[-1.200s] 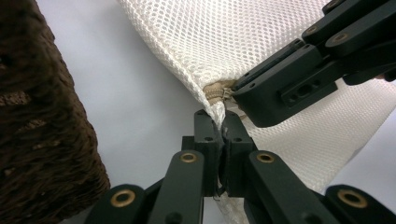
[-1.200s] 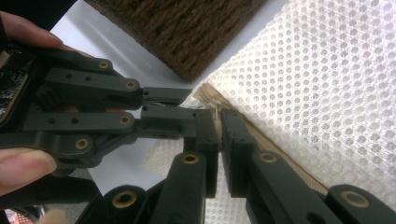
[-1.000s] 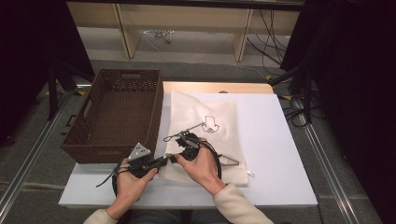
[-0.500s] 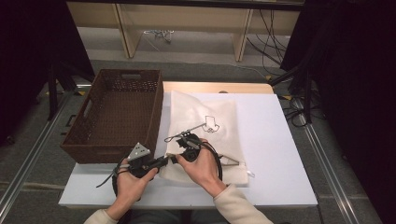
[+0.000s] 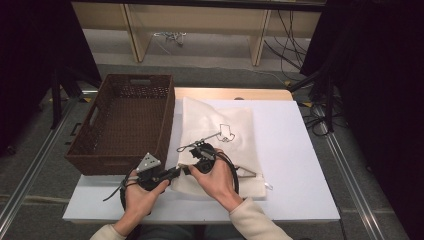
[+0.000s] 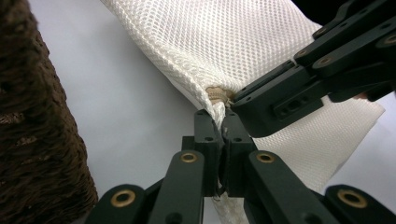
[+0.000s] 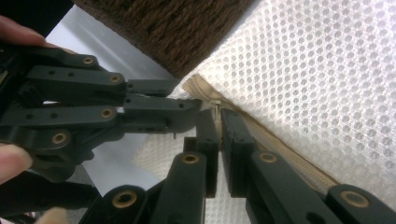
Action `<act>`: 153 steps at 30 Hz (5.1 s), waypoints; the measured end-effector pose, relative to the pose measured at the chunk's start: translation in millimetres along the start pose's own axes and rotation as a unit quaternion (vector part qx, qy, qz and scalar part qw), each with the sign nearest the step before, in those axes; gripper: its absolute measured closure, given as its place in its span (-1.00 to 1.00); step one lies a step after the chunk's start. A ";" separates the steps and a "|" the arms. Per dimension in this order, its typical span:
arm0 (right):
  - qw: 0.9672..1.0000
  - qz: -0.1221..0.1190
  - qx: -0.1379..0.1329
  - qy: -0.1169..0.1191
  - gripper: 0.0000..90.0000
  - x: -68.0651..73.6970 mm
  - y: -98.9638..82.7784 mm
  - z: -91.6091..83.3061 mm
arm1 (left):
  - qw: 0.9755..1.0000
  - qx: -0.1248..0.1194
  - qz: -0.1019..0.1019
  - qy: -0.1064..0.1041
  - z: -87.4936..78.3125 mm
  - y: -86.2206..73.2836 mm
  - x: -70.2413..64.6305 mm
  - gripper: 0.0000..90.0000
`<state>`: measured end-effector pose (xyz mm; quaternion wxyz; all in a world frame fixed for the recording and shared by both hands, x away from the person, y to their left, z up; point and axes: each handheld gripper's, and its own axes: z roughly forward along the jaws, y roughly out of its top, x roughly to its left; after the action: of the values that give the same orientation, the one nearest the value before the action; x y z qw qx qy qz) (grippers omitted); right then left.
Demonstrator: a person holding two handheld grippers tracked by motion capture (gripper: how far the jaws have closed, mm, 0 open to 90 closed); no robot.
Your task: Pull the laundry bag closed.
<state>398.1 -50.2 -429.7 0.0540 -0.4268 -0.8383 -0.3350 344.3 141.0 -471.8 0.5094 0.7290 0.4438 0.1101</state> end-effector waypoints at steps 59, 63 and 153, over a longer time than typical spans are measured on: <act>1.000 0.013 -0.003 -0.010 0.95 -2.4 -5.2 -9.2 | 0.999 -0.029 -0.020 -0.010 -4.8 1.4 -4.4 0.93; 1.000 -0.002 0.003 -0.014 0.95 -4.8 -5.6 -8.8 | 0.999 -0.023 -0.021 -0.012 -3.4 -0.1 -7.6 0.93; 0.998 0.029 0.041 -0.041 0.95 -24.5 -12.3 -23.1 | 1.000 -0.009 -0.023 -0.005 -3.6 -7.3 -2.2 0.90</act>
<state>399.8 -86.0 -427.5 0.0470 -0.4618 -0.8399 -0.2812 336.8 142.3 -475.6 0.5207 0.7144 0.4570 0.0983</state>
